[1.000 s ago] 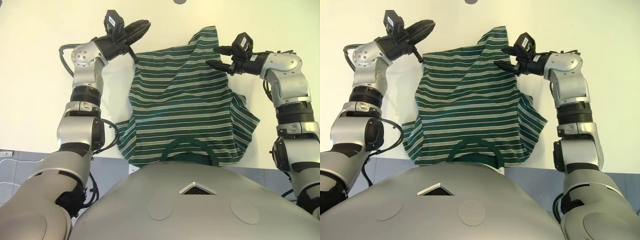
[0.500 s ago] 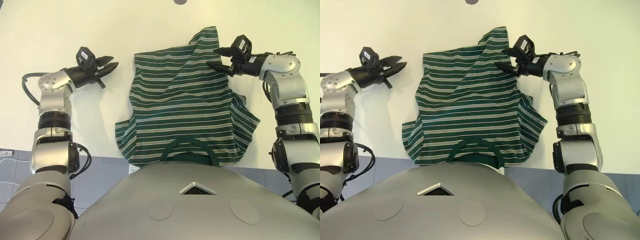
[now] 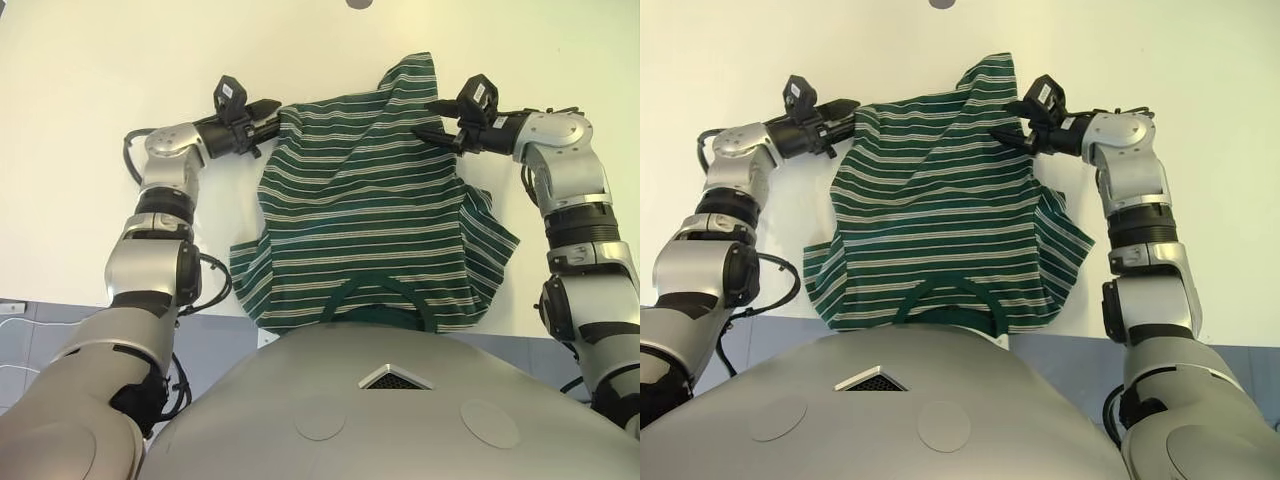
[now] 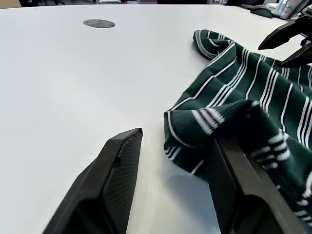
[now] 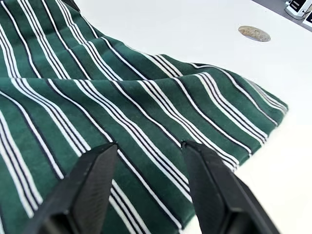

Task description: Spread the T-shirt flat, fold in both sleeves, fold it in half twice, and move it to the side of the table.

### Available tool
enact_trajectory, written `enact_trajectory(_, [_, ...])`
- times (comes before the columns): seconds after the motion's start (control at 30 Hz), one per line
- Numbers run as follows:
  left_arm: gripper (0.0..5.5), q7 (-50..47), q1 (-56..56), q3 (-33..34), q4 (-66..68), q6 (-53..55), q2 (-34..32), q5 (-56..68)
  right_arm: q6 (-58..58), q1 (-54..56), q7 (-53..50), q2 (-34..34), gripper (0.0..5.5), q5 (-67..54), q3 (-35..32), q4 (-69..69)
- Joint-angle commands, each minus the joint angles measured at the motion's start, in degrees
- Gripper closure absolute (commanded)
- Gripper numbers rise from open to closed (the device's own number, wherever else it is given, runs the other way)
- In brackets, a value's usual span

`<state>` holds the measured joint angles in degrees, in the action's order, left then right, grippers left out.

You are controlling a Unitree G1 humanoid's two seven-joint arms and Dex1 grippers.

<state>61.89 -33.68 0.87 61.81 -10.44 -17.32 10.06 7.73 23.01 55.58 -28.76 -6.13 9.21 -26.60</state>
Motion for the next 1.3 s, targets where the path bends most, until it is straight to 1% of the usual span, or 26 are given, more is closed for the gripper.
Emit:
enact_trajectory(0.03, [4.03,-1.6,-1.2,-1.1,3.4,-1.2,1.5,-2.7,-0.8,2.6,-0.1,0.0,3.03,1.3,0.2,-1.4])
enact_trajectory(0.17, [4.83,-0.2,-1.4,0.2,2.0,-4.4,2.6,-1.4,-1.4,3.0,-0.6,0.6,3.03,1.9,0.1,-2.1])
enact_trajectory(0.3, [5.48,-2.1,-0.4,-2.8,-0.1,-13.4,0.7,-6.3,-1.9,3.0,-0.9,1.1,3.03,2.3,0.1,-2.2])
enact_trajectory(0.37, [5.48,-4.1,-0.5,-5.0,-2.2,-19.6,-2.0,-10.3,-2.2,3.0,-1.0,0.9,3.03,2.6,0.1,-2.2])
enact_trajectory(0.43, [5.48,-7.0,-2.5,-8.4,-5.9,-27.6,-6.6,-17.0,-2.6,2.8,-1.1,0.4,3.03,2.9,0.0,-2.3])
enact_trajectory(0.57, [5.48,-16.1,-8.3,-14.0,-18.0,-43.4,-14.9,-33.4,-3.1,2.3,-1.4,-0.2,3.03,3.4,0.1,-2.0])
enact_trajectory(0.6, [5.48,-18.2,-8.1,-15.3,-23.1,-47.1,-16.4,-38.5,-3.2,2.1,-1.4,-0.4,3.03,3.7,0.2,-1.9])
enact_trajectory(0.67, [5.48,-20.6,-4.8,-17.6,-31.6,-51.8,-17.9,-43.8,-3.3,1.6,-1.5,-0.6,3.03,4.0,0.2,-1.5])
enact_trajectory(0.73, [5.48,-22.6,0.5,-20.0,-36.3,-53.4,-18.6,-47.0,-3.4,1.1,-1.7,-0.8,3.03,4.4,0.0,-1.3])
enact_trajectory(0.77, [5.48,-23.9,4.0,-21.7,-36.0,-54.2,-19.3,-49.6,-3.4,0.7,-1.7,-0.9,3.03,4.6,-0.1,-1.2])
enact_trajectory(0.83, [5.48,-27.6,9.9,-25.4,-31.2,-54.5,-21.1,-55.2,-3.4,0.1,-1.7,-1.2,3.03,5.1,0.2,-0.8])
enact_trajectory(0.93, [5.48,-35.9,11.2,-28.4,-22.3,-51.2,-23.4,-61.8,-3.6,0.0,-1.5,-1.6,3.03,5.9,0.8,-0.7])
enact_trajectory(0.97, [5.48,-37.6,10.7,-28.8,-20.6,-50.5,-23.3,-61.7,-3.8,0.0,-1.3,-1.7,3.03,6.1,0.8,-0.7])
enact_trajectory(1.03, [5.48,-37.2,11.5,-29.5,-21.2,-50.1,-20.8,-56.7,-4.2,0.2,-1.2,-1.8,3.03,6.8,1.1,-1.0])
enact_trajectory(1.1, [5.03,-33.6,12.7,-30.2,-21.4,-48.9,-19.0,-50.5,-4.5,0.5,-0.9,-1.8,3.03,7.5,1.5,-0.9])
enact_trajectory(1.17, [4.50,-30.1,13.3,-29.2,-22.0,-46.8,-19.3,-42.8,-4.9,0.6,-0.7,-2.3,3.03,7.8,1.6,-1.2])
enact_trajectory(1.23, [4.17,-25.2,13.6,-27.1,-24.7,-43.4,-20.9,-32.3,-5.1,0.6,-0.8,-2.4,3.03,7.9,1.5,-1.4])
enact_trajectory(1.3, [3.90,-21.0,13.2,-23.2,-27.5,-38.8,-22.6,-21.3,-5.1,0.4,-1.1,-2.1,3.03,8.0,1.6,-1.2])
